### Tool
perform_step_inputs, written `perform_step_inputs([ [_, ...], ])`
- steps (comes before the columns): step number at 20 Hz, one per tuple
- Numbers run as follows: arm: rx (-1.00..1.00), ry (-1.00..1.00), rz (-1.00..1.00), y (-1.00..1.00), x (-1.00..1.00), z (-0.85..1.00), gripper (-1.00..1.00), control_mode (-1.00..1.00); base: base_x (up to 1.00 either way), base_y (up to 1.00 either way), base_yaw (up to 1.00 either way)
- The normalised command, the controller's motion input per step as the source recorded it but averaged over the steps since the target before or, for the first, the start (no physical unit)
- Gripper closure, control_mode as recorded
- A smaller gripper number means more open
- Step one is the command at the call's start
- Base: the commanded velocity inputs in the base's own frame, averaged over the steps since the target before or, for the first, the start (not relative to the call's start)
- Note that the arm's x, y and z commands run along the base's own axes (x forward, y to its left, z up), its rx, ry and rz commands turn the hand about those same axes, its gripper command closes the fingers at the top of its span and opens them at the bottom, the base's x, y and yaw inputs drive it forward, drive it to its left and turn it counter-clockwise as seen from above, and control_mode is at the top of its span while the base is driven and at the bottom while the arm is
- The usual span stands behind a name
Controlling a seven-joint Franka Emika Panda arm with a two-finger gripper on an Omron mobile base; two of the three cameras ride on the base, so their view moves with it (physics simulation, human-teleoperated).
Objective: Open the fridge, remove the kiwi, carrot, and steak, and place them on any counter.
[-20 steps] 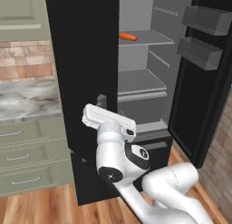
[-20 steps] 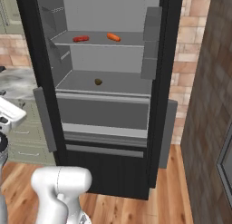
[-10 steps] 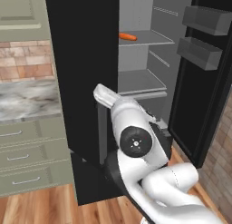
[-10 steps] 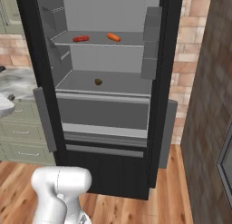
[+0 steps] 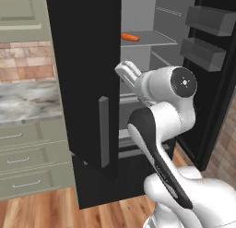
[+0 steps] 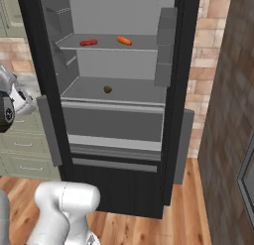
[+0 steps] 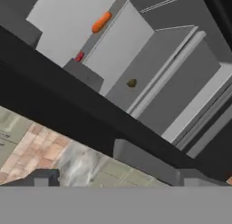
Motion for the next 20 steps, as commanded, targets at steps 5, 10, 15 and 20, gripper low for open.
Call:
perform_step_inputs([
  [5,0.24,0.33,0.32,-0.48,0.84,0.0,-1.0,-1.0,0.0,0.0,0.0],
  [10,0.01,0.2,0.16,-0.03,0.97,-0.16,-1.0,-1.0,0.0,0.0,0.0],
  [15,0.03,0.0,0.06,-0.11,0.47,0.07,-1.0,-1.0,0.0,0.0,0.0],
  [20,0.07,0.0,0.06,-0.26,0.47,0.01,-1.0,-1.0,0.0,0.0,0.0],
])
